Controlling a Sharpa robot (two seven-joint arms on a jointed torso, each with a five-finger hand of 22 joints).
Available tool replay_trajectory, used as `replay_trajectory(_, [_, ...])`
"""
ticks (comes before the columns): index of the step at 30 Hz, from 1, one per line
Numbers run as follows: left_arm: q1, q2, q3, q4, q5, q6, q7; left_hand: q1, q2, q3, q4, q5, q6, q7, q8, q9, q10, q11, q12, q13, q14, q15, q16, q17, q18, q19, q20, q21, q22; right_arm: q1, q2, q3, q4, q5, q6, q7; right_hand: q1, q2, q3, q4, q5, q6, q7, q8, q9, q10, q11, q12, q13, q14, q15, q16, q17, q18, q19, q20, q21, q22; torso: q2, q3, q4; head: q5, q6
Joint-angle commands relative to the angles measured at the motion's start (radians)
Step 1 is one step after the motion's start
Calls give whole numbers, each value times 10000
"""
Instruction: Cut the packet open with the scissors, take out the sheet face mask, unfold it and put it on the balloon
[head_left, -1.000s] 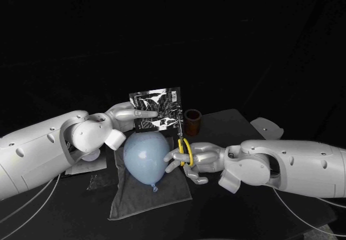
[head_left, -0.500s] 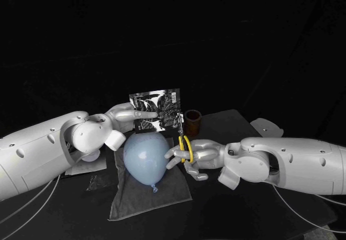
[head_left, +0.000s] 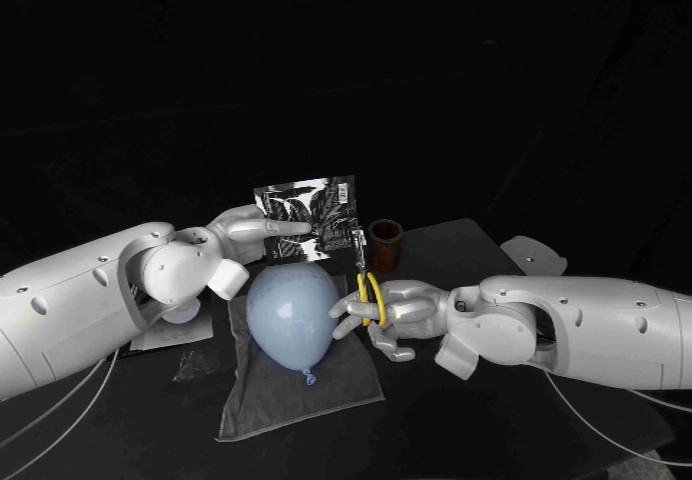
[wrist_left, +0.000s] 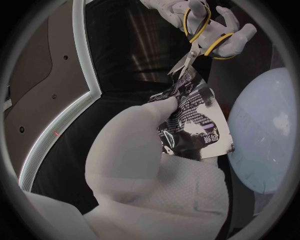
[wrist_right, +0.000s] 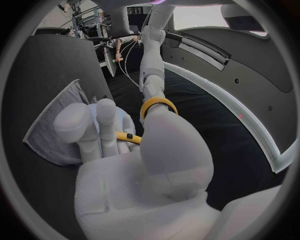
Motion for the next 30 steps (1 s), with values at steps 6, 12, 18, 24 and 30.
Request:
replay_trajectory(6, [11,15,9,36,108,63,118,37,99,29,-52,35,8,76,42,940,53,21,49,11,32,-55,-64,11,149,48,2,20,-2,-12,166,11,-205,-59,36,101,-36,99,-81,9,-7,-588,664,65,-22,55,26,43,-25,-70,-9,19,-35,123,-29,-2,-104,-44,-6,-2,6,42,20])
replay_trajectory(12, [11,15,9,34,109,66,127,37,99,29,-52,35,8,76,42,940,53,21,49,11,32,-55,-64,11,149,48,2,20,-2,-17,236,9,-316,-49,27,71,-40,99,-111,14,-8,-579,666,68,-46,36,31,43,-49,-91,-5,22,-56,126,-41,1,-122,-61,3,-11,3,57,35])
replay_trajectory(18, [11,21,13,-8,113,4,183,37,99,29,-52,35,8,76,42,940,53,21,49,11,32,-55,-64,11,149,48,2,20,-2,-72,278,5,-370,-85,41,28,-43,90,-163,21,-7,-582,653,66,-96,-10,44,40,-97,-145,6,11,-119,141,-78,8,-201,-134,6,-16,1,73,48])
replay_trajectory(24, [62,44,22,-55,88,-36,205,29,97,35,-66,35,7,74,47,956,58,18,50,11,38,-58,-66,20,150,52,-1,20,-1,-122,293,1,-379,-120,46,-1,-42,92,-190,25,-7,-582,641,67,-128,-43,54,38,-129,-213,16,-29,-196,160,-124,15,-307,-225,2,-7,-7,75,44])
replay_trajectory(30, [145,80,29,-81,64,-38,218,31,95,38,-76,35,6,73,49,961,58,17,49,11,38,-61,-68,22,151,53,-3,21,-1,-166,332,-5,-401,-134,64,-25,-42,93,-200,28,-7,-578,635,70,-140,-54,59,39,-142,-227,21,-26,-205,156,-123,19,-288,-212,-2,7,-12,80,41])
